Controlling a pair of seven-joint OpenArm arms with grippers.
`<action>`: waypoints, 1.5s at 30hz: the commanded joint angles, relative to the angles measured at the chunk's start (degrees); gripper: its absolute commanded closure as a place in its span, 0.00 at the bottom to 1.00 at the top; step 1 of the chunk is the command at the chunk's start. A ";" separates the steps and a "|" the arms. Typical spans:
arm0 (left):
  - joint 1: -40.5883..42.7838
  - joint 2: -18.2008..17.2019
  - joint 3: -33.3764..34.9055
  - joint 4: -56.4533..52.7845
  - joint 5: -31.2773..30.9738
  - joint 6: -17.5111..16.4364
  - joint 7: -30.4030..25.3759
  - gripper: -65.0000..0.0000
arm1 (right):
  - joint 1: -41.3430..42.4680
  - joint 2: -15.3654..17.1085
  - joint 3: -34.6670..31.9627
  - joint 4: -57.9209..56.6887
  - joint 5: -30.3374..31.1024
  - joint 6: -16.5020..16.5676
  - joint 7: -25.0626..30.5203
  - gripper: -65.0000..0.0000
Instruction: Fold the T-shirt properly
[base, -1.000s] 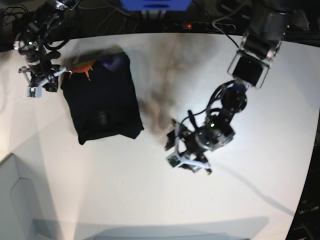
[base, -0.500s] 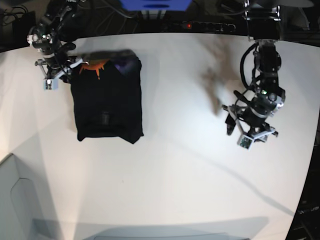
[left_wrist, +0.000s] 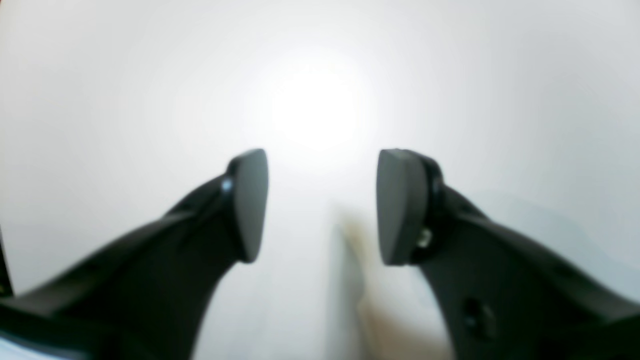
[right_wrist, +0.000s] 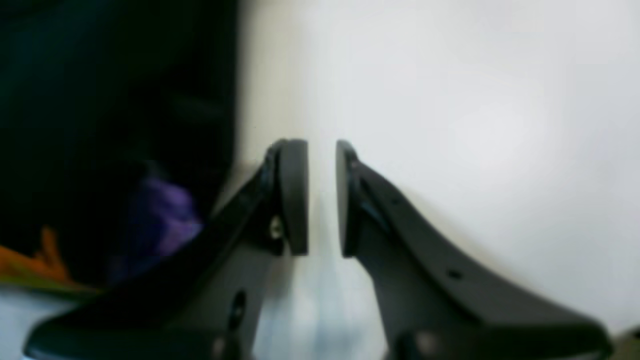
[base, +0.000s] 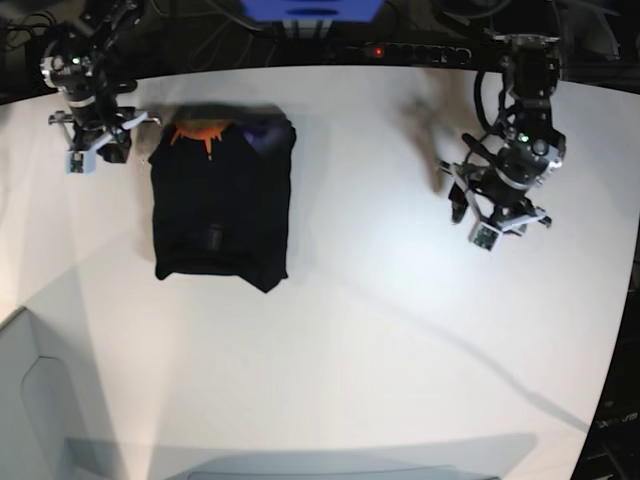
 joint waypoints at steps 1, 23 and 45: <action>0.78 -0.12 -0.46 2.90 -0.19 0.06 0.53 0.62 | -1.04 0.21 1.32 2.27 1.03 0.76 1.34 0.87; 40.95 12.63 -14.44 6.94 0.25 0.50 -0.17 1.00 | -31.90 5.40 -2.29 0.08 0.32 0.76 -3.40 0.87; 3.24 7.97 -5.21 -92.13 0.34 11.92 -48.35 1.00 | 2.12 16.91 -49.32 -81.33 -0.12 -22.50 42.22 1.00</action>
